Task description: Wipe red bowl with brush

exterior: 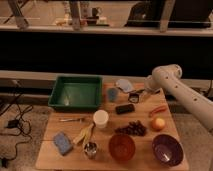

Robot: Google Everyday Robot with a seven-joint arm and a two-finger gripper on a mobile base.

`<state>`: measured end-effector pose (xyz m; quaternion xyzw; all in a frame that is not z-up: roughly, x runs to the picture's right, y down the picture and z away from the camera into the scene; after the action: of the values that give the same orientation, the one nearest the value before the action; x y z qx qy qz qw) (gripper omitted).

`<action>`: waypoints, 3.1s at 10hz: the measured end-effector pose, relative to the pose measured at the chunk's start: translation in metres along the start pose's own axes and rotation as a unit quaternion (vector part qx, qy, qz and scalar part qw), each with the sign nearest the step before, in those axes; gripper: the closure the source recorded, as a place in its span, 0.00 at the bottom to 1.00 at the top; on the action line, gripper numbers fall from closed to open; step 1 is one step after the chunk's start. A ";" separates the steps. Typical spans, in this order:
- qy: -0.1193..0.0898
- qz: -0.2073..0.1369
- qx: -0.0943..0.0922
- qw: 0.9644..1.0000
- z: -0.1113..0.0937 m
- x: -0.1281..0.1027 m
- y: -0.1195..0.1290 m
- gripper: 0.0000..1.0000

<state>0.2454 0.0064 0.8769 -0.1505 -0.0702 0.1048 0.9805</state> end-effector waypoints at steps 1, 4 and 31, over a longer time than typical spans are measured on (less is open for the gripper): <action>0.005 0.004 0.000 1.000 0.014 0.001 -0.006 0.20; 0.019 0.034 0.000 0.999 0.026 0.024 -0.020 0.20; 0.011 0.050 -0.104 0.993 0.111 0.079 -0.042 0.57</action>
<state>0.3109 0.0161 1.0033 -0.2563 -0.0625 0.1443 0.9537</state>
